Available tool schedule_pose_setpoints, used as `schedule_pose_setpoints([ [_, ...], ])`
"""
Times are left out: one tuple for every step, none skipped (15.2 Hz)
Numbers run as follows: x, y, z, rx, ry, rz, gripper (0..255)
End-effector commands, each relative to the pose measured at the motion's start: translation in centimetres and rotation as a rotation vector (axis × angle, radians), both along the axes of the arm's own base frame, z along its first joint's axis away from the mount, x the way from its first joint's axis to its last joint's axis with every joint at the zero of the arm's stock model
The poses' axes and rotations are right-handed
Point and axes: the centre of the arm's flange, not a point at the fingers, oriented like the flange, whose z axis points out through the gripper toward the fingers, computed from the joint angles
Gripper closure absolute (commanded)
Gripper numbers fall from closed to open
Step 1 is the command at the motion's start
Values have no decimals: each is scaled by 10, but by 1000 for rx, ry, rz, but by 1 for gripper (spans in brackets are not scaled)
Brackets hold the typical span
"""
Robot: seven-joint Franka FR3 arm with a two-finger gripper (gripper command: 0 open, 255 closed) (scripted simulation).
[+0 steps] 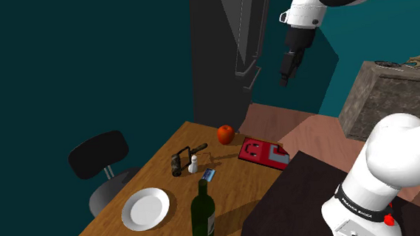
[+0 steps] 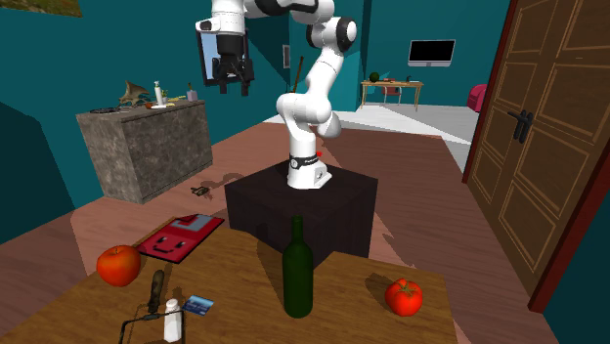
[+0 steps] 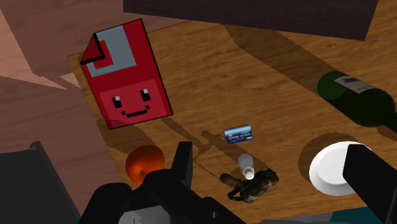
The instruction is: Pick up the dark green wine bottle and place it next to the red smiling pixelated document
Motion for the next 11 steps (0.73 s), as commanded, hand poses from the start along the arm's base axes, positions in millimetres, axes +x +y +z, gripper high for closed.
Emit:
schedule_pose_setpoints([
  [0, 0, 0, 0, 0, 0, 0],
  [2, 10, -9, 2, 0, -2, 0],
  [4, 19, -17, 3, -1, -4, 0],
  [6, 29, -26, 5, -1, -6, 0],
  [7, 38, -34, 6, -2, -8, 0],
  [9, 48, -43, 8, -2, -10, 0],
  [11, 58, -51, 9, -3, -12, 0],
  [13, 67, -60, 11, -3, -14, 0],
  [15, 77, -68, 12, -3, -16, 0],
  [17, 87, -77, 14, -4, -18, 0],
  [19, 97, -85, 16, -4, -20, 0],
])
